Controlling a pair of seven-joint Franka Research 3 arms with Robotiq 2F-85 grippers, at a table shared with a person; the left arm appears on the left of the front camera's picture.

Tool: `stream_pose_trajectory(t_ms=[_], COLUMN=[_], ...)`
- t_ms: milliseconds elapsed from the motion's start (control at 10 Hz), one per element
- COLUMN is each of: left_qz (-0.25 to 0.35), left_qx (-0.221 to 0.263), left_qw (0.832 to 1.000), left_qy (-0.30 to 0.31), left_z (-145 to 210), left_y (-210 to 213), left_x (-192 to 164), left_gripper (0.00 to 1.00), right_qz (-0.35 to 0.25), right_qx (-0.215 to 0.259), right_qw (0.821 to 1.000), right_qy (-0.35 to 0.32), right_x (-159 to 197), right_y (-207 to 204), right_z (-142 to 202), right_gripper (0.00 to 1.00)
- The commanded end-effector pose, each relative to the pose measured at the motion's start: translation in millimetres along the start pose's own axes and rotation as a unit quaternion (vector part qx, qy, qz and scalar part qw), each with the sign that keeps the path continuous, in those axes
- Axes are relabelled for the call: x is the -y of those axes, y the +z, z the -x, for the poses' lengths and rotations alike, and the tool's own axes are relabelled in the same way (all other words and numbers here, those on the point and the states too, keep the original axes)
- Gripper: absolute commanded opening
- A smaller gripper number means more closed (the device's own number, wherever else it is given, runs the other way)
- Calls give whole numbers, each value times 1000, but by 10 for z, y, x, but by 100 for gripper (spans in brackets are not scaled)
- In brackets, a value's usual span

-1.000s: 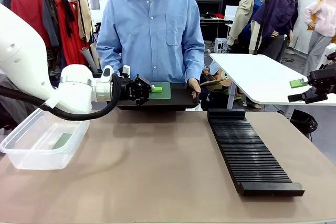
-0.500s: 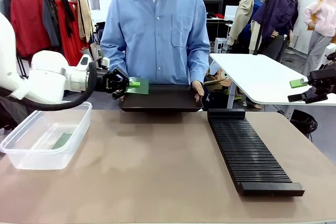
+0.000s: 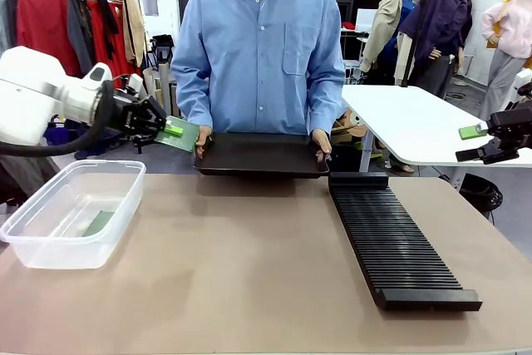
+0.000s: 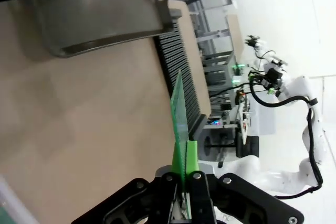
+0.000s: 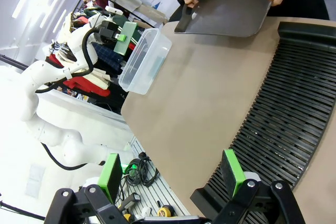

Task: Sort PCBs into racks and boxes based on the side picked up.
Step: If the short side of the Blank PCB is picked up, insert it into the PCB Rack ; if the long side is picked up, place it in the Organizing box.

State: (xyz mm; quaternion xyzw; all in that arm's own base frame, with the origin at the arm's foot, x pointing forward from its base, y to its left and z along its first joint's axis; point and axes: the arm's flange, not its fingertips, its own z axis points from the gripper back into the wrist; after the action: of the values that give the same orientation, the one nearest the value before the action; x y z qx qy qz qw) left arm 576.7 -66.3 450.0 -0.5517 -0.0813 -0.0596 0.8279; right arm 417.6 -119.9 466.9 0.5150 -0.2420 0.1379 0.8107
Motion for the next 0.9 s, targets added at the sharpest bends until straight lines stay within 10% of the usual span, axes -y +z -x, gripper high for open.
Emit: stream_pose_trajectory(t_ms=[0, 800], left_qz=[-57, -328], left_qx=[-15, -63], left_qw=[998, 941], left_qy=[13, 51], left_z=[76, 66], left_y=[247, 850], left_x=[98, 90], left_gripper=[0, 0], right_qz=[-2, -2], right_qx=[1, 1], right_qw=[1000, 1000], right_qy=[-2, -2], right_x=[-26, -26], right_y=[-4, -4], right_z=[-8, -8], right_gripper=[100, 100])
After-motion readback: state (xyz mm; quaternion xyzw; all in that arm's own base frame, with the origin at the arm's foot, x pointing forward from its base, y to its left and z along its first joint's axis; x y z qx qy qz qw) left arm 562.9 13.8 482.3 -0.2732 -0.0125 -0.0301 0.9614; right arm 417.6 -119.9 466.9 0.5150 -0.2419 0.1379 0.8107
